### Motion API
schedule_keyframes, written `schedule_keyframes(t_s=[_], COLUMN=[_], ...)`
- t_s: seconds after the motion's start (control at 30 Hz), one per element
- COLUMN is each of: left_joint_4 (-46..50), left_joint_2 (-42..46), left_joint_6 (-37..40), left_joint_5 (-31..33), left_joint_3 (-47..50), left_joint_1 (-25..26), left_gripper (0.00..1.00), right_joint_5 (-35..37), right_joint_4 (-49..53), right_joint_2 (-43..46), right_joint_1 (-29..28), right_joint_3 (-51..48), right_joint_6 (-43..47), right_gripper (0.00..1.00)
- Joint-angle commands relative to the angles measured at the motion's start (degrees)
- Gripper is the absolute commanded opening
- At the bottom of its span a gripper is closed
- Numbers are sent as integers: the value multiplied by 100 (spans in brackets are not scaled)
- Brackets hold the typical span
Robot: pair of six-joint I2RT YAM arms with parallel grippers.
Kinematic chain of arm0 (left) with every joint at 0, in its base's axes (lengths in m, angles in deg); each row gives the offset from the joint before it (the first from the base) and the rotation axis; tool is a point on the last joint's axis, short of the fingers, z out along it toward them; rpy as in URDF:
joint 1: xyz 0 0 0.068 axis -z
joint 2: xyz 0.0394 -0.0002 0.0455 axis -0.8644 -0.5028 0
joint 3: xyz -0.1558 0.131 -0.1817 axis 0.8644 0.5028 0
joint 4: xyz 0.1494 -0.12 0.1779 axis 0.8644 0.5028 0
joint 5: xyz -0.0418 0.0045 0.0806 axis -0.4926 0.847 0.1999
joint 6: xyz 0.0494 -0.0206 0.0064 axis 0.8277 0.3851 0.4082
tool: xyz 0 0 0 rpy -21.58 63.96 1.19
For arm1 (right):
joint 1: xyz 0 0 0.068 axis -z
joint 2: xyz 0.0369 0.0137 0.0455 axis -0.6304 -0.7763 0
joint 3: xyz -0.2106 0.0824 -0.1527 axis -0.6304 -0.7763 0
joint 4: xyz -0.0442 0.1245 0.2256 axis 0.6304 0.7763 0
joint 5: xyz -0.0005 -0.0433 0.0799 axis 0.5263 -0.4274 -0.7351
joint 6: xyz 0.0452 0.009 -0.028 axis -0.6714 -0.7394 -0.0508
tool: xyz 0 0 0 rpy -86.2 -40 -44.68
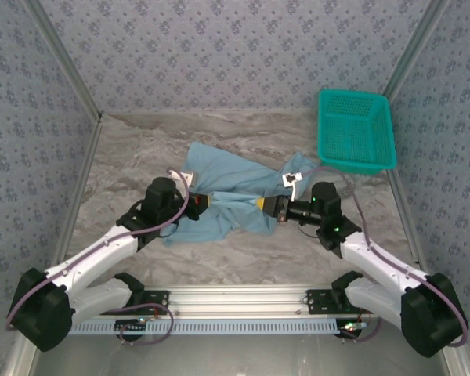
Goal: Fold the inside-out t-shirt
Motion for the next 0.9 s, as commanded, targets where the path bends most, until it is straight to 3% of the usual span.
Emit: schedule_keyframes(t_s=[0.0,0.07,0.23,0.4,0.53,0.87], left_joint_4=[-914,-1090,-905,-778,-757,-600], left_joint_2=[222,233,225,159,141,149], left_joint_6=[-12,-8,31,40,40,145], left_joint_5=[-1296,-1658,-1504,-1444,-1398,-1371], left_joint_3=[108,117,73,12,-2,-64], left_joint_1=[-52,-53,-57,-37,-10,48], left_gripper=[0,0,0,0,0,0], right_joint_5=[1647,2199,3432,2974,2850,5028], right_joint_4=[2465,2932,4118,3599,3250,3420], right_joint_2=[58,-21,-90,107,-446,-1021], right_joint_1=[-104,-106,-535,-1343,-1735,-2339], right_joint_3=[731,922,1527,1541,1647,2068], right_joint_6=[968,1001,1768,2356,2330,2838], right_gripper=[20,23,31,32,28,44])
